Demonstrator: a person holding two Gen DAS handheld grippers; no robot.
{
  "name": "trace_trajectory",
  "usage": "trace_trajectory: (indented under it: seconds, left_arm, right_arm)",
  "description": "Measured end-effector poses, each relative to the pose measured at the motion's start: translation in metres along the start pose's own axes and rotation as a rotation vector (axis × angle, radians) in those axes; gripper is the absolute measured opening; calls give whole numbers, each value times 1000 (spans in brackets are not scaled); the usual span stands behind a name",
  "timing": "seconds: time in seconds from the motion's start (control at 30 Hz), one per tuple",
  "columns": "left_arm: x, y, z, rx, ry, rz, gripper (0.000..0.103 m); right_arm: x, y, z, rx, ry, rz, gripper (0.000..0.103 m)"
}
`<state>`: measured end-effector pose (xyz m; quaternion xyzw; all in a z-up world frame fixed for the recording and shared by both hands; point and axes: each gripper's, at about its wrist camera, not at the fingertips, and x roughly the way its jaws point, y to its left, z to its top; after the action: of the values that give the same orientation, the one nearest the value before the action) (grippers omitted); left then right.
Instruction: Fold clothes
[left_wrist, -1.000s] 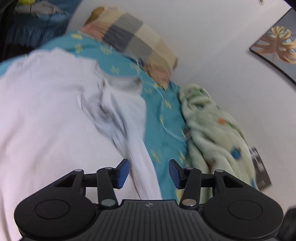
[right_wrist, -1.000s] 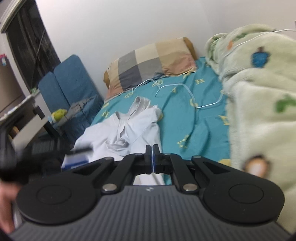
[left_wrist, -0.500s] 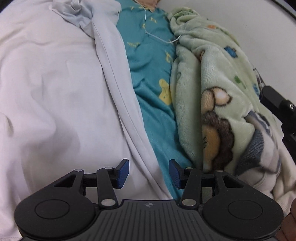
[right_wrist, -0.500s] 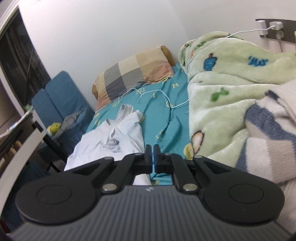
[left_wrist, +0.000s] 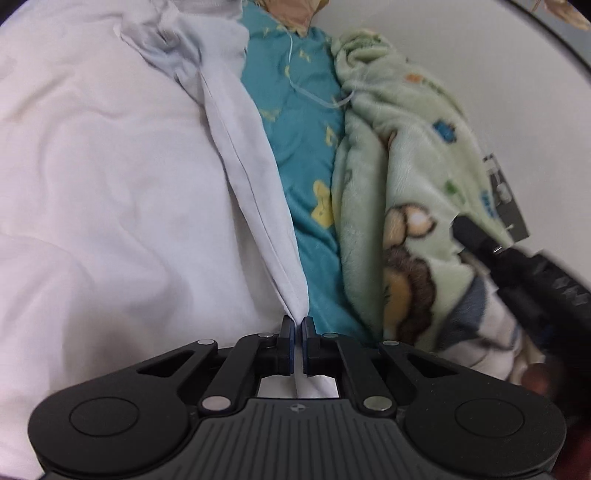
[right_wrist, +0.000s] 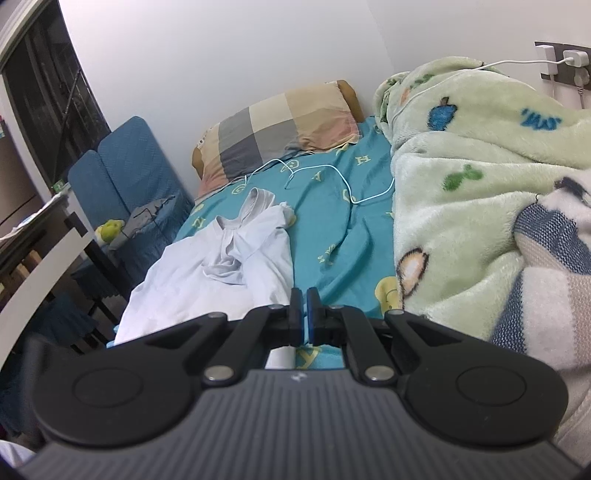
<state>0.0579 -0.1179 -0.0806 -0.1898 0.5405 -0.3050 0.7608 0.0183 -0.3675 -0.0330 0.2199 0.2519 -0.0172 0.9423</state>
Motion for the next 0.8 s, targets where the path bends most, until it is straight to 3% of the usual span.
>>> trace_trajectory:
  seconds: [0.1,0.2,0.4,0.57,0.8]
  left_arm:
    - [-33,19,8,-45,-13,21,4]
    - [-45,38,12,-67,-1,100,4]
    - [-25,73,7,-119,47,201,4]
    - [-27,79,10,-120,38,176,4]
    - [-46,93,9,-159,12,118,5]
  right_arm:
    - [3,1,0,0,7,2,6]
    - [7,2,-1,-4,17,3,6]
    - [19,4,-3,-28,56,-5,6]
    - [34,16,-12,-83,148,51,6]
    - [70,46,-36,-197,424,252,7]
